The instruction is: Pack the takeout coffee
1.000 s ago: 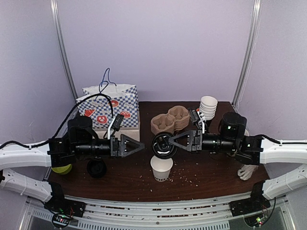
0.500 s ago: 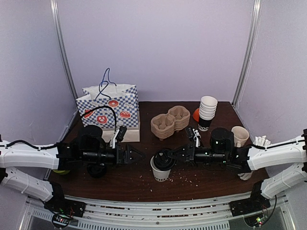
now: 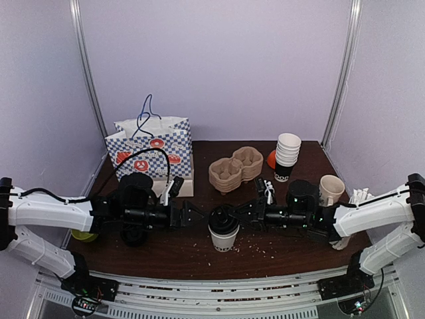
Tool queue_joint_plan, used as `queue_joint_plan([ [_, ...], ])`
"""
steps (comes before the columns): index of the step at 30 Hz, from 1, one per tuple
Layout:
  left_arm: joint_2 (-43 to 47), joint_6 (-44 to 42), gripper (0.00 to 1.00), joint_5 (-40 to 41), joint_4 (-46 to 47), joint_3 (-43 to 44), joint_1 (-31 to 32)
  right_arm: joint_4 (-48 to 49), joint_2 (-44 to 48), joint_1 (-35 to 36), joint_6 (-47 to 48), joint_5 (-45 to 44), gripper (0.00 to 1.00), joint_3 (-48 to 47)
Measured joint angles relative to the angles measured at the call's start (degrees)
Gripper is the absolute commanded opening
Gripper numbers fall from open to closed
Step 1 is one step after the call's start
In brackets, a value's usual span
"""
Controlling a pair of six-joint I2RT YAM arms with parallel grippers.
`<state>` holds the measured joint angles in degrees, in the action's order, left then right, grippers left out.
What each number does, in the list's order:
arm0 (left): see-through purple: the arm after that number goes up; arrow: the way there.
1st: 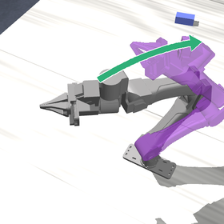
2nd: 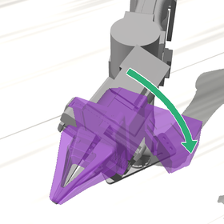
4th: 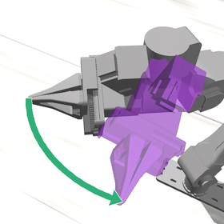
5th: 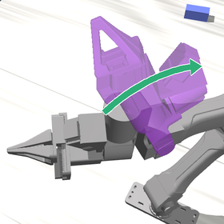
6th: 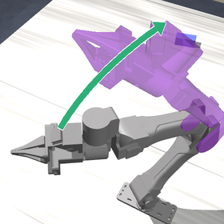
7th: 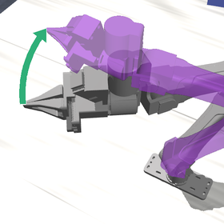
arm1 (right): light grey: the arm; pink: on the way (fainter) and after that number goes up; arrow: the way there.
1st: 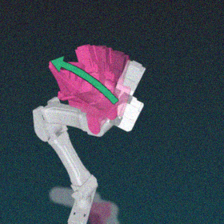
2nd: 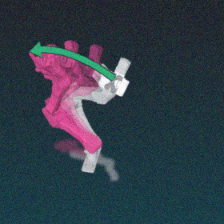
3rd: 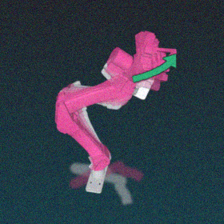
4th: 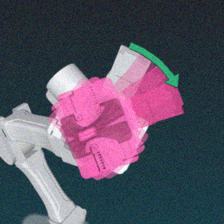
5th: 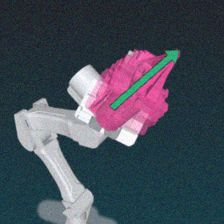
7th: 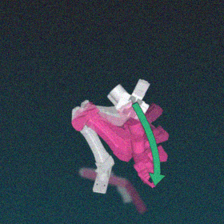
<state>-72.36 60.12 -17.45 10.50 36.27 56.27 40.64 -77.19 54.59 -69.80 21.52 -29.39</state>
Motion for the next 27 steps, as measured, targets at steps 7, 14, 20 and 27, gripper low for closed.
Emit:
queue_joint_plan([
  [7, -2.3, -0.2, 0.97, -1.0, 0.2, 0.7, 0.0, 1.2, -1.6, 0.0, -0.9, 0.2, 0.07, 0.0],
  [14, -4.8, -0.4, 0.97, -1.9, 0.4, 1.9, 0.0, 2.9, -3.1, -0.1, -1.7, 0.4, 0.07, 0.2],
  [20, -6.8, -0.8, 0.96, -2.3, 0.4, 3.1, 0.0, 3.7, -4.2, -0.5, -2.6, 0.6, 0.07, 0.9],
  [27, -8.5, -1.3, 0.95, -2.8, 0.4, 4.3, 0.0, 4.5, -4.3, -1.0, -2.7, 0.8, 0.07, 1.3],
])
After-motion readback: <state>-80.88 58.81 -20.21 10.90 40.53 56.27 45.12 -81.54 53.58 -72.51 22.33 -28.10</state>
